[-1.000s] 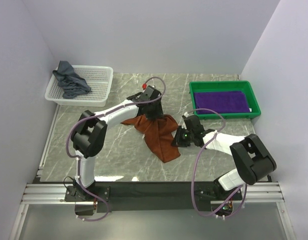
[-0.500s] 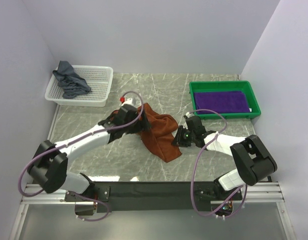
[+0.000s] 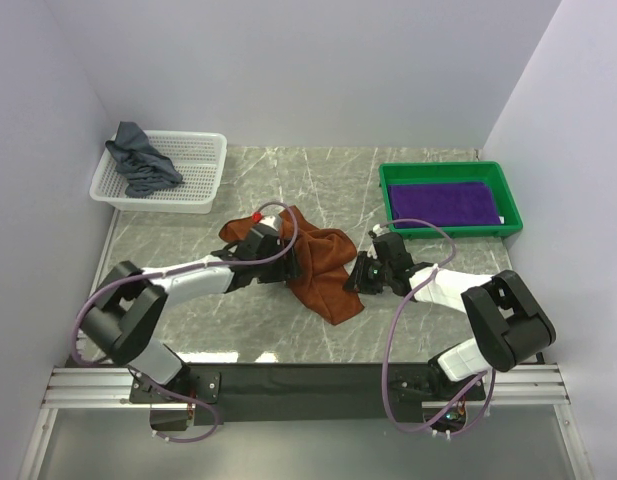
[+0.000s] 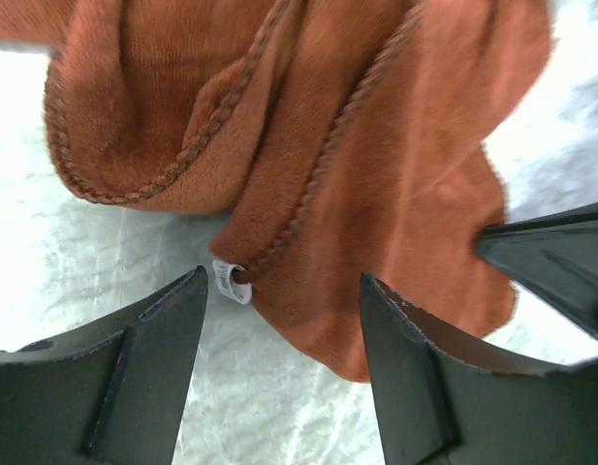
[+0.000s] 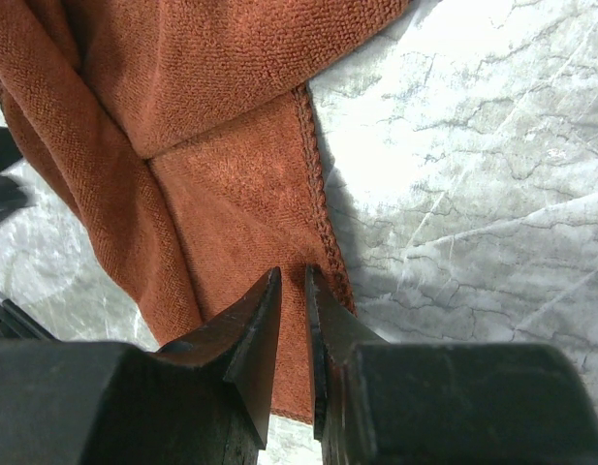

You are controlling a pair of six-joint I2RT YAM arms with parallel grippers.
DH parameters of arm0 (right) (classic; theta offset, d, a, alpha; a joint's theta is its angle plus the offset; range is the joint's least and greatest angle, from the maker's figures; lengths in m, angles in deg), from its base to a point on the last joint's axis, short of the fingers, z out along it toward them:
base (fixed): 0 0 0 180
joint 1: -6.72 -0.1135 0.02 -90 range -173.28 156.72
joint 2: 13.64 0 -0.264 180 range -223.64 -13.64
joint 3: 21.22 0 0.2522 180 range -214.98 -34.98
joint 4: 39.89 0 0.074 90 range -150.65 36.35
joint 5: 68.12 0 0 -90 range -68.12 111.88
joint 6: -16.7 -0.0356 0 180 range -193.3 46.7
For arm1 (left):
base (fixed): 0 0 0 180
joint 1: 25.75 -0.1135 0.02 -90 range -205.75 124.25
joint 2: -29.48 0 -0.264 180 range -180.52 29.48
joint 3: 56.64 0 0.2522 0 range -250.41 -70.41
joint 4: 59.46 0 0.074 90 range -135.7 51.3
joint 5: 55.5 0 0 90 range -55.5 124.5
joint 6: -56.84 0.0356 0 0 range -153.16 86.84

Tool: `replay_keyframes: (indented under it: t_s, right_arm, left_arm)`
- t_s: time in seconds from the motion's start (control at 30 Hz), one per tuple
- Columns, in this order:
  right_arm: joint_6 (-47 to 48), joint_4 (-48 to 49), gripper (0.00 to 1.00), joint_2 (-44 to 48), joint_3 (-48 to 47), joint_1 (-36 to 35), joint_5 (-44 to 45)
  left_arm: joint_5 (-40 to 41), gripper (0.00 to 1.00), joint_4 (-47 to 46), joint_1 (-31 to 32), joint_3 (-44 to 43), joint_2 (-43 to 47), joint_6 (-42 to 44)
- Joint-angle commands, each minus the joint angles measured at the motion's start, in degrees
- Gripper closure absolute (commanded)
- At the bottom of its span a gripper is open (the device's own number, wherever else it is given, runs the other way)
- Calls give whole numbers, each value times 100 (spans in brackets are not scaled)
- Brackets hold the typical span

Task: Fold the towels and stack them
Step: Flatten out the crumpled towel

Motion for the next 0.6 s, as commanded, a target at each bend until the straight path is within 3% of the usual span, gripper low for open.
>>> replay_keyframes:
  t_s: [0.0,0.2,0.3,0.43,0.57]
  right_arm:
    - [101,-392,76,-17,237,27,247]
    - [110,-392,76,36,246,18,265]
    - [110,-384,76,27,255,27,273]
    - [110,-384,76,18,255,27,273]
    - [119,-384,76,44,246,18,265]
  left_arm:
    - [-199,31,-433,70,37,-203,5]
    - [-129,34,-363,166,81,-397,-224]
    - [-94,42,-336,193,81,-406,-277]
    - [-32,60,-248,228,2,-371,-285]
    - [12,60,278,325,-270,-248,-373]
